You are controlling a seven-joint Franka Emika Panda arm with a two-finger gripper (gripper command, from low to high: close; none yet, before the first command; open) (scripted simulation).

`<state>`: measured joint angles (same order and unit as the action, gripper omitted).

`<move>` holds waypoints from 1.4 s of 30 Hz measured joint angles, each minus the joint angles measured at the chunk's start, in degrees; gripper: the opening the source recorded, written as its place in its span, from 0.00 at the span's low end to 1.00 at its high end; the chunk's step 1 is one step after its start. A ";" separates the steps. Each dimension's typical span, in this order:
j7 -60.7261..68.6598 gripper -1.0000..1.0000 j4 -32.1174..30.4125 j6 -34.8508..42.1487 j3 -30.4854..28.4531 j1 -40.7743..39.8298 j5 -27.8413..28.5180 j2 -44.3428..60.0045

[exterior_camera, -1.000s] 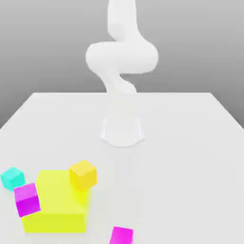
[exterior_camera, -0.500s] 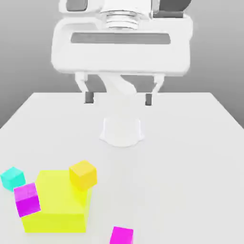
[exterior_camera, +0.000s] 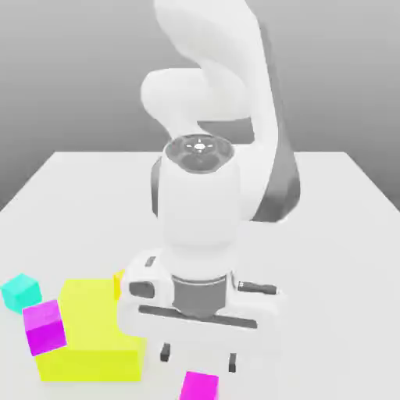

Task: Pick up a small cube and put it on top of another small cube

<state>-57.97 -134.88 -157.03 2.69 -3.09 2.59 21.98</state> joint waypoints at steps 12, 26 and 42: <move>-0.32 0.00 0.40 -1.70 -0.06 0.01 0.34 2.26; -12.15 0.00 -14.20 12.35 -4.69 -5.18 -1.47 -26.37; -21.85 1.00 -26.07 6.75 -6.20 -10.23 -1.35 -32.71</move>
